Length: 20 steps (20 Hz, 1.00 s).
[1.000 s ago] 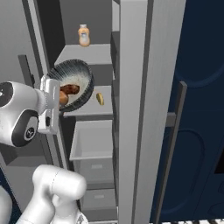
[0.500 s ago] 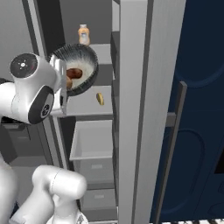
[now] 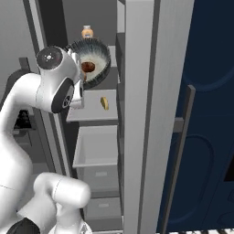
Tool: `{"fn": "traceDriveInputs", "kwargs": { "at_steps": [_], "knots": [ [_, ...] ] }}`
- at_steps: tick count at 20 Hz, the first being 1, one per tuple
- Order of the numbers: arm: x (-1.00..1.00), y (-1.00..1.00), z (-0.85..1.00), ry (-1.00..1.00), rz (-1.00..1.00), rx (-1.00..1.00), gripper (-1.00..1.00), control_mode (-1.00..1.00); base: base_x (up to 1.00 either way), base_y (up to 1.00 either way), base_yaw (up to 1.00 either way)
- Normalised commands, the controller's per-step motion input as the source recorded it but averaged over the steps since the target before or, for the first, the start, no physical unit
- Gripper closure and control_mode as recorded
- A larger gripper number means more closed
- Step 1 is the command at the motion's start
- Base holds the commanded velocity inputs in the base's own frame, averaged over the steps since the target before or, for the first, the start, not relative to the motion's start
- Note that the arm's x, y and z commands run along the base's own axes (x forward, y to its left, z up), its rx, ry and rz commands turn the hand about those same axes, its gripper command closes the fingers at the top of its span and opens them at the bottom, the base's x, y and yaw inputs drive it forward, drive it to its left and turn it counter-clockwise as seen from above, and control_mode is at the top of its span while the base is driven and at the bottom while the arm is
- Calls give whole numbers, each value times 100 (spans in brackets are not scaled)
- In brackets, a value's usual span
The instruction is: Pick the chicken drumstick and onion from their plates and place them in the bowl. Then put the bowl in the fridge.
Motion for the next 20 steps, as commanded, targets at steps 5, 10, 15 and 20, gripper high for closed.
{"fn": "traceDriveInputs", "kwargs": {
  "at_steps": [5,10,15,20],
  "knots": [
    [57,-19,35,0,0,0,100,-100,0,0,0],
    [64,-1,18,0,0,0,100,-100,0,0,0],
    [70,0,0,0,0,0,100,-100,0,0,0],
    [74,0,7,-1,0,0,100,-100,0,0,0]
  ]
}}
